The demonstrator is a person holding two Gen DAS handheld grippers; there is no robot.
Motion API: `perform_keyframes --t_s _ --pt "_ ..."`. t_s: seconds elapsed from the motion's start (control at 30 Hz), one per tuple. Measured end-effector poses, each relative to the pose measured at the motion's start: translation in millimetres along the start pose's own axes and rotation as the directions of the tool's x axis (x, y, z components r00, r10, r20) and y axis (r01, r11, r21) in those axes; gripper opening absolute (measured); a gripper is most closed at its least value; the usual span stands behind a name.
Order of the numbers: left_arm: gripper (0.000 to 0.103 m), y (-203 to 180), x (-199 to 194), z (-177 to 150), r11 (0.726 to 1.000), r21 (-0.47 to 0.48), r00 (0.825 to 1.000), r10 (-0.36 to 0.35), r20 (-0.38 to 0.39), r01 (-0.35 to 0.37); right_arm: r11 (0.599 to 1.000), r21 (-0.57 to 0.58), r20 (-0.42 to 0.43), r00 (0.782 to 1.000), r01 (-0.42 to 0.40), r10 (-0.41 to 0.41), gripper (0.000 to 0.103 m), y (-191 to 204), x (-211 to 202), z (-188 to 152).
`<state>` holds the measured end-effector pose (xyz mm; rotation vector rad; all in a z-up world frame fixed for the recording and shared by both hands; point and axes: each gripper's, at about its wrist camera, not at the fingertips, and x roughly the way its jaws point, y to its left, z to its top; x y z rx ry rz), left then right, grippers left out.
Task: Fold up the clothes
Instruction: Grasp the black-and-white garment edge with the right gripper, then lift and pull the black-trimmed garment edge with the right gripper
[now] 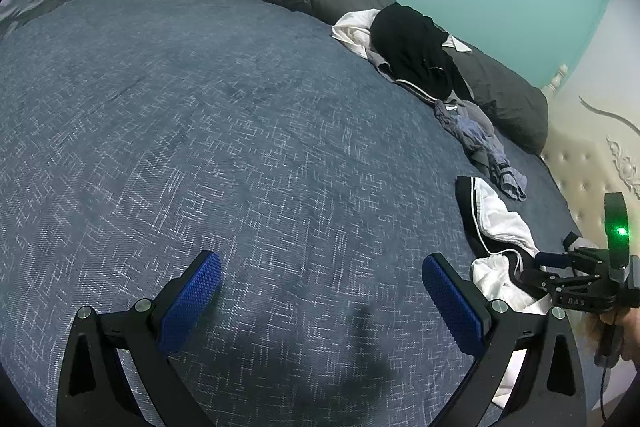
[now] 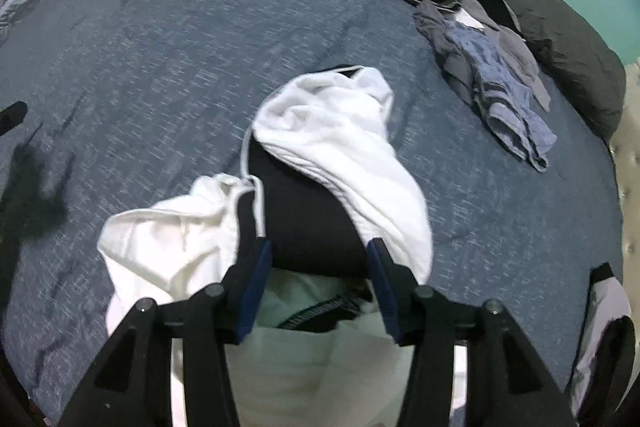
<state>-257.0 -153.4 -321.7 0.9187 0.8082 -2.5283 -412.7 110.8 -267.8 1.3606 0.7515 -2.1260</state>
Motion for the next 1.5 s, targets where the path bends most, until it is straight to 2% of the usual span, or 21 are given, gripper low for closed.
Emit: perform_keyframes --t_s 0.2,0.23,0.27,0.33,0.37,0.47,0.57,0.67,0.77,0.83,1.1,1.17,1.3,1.33,1.4,1.43,1.5 --pt "0.103 -0.4 0.6 -0.6 1.000 0.004 1.000 -0.001 -0.002 0.001 0.999 -0.024 -0.003 1.000 0.028 -0.028 0.049 5.5 6.4 0.4" --pt "0.103 0.1 0.5 -0.4 1.000 0.002 1.000 0.000 -0.001 0.000 0.999 -0.011 0.003 0.999 0.033 -0.033 0.040 1.5 5.8 1.1" --pt "0.103 0.6 0.6 0.2 1.000 0.000 1.000 0.001 -0.001 -0.001 0.999 0.002 0.009 0.999 0.038 -0.038 0.025 -2.5 5.2 1.9" --pt "0.103 1.3 0.8 0.7 1.000 -0.004 1.000 0.001 -0.001 -0.001 0.998 0.025 0.031 0.998 0.056 -0.057 0.011 -10.9 1.0 2.8" --pt "0.103 1.4 1.0 0.8 1.000 -0.005 1.000 0.001 -0.001 -0.001 0.998 0.034 0.044 0.997 0.061 -0.063 0.006 -14.9 -2.0 3.6" --pt "0.103 0.4 1.6 0.3 1.000 -0.001 1.000 0.001 -0.003 -0.001 0.995 0.073 0.082 0.993 0.074 -0.080 0.003 -29.1 -10.8 6.7" --pt "0.103 -0.3 1.5 -0.2 1.000 0.000 1.000 0.002 -0.003 -0.002 0.987 0.152 0.108 0.992 0.052 -0.069 0.002 -48.2 -16.5 7.2" --pt "0.103 0.0 1.4 -0.3 1.000 -0.002 1.000 0.004 -0.003 -0.004 0.964 0.266 0.122 0.992 -0.016 -0.017 0.002 -73.1 -15.9 3.3" --pt "0.103 0.2 2.2 -0.5 1.000 -0.003 1.000 0.005 -0.005 -0.005 0.918 0.391 0.124 0.992 -0.067 0.019 0.002 -97.1 -10.8 -8.2" --pt "0.103 -0.4 3.0 -0.9 1.000 -0.001 1.000 0.005 -0.008 -0.005 0.872 0.478 0.140 0.989 -0.108 0.046 0.002 -114.8 -7.2 -18.8" --pt "0.103 -2.3 5.3 -2.8 1.000 0.004 1.000 0.006 -0.015 -0.006 0.850 0.526 0.172 0.982 -0.026 -0.076 0.004 -136.5 -23.0 -29.2" --pt "0.103 -3.1 5.5 -3.1 1.000 0.007 1.000 0.006 -0.016 -0.006 0.844 0.536 0.179 0.978 -0.005 -0.109 0.009 -141.5 -27.2 -31.5" --pt "0.102 -3.9 6.2 -3.7 1.000 0.008 1.000 0.007 -0.018 -0.007 0.830 0.557 0.191 0.966 0.038 -0.173 0.012 -151.6 -35.7 -36.1" --pt "0.103 -4.2 6.6 -3.9 1.000 0.008 1.000 0.006 -0.019 -0.006 0.837 0.546 0.210 0.963 0.030 -0.171 0.012 -150.9 -38.6 -35.3" --pt "0.103 -5.2 7.2 -4.3 1.000 0.008 1.000 0.006 -0.021 -0.006 0.875 0.484 0.237 0.966 -0.025 -0.103 0.015 -143.0 -37.0 -29.6" --pt "0.103 -5.7 7.4 -4.6 1.000 0.009 1.000 0.007 -0.022 -0.006 0.897 0.439 0.229 0.971 -0.044 -0.064 0.016 -135.8 -33.6 -25.0" --pt "0.103 -7.5 7.8 -5.4 1.000 0.014 1.000 0.006 -0.024 -0.006 0.930 0.365 0.190 0.981 -0.032 -0.040 0.019 -122.2 -24.8 -16.1"
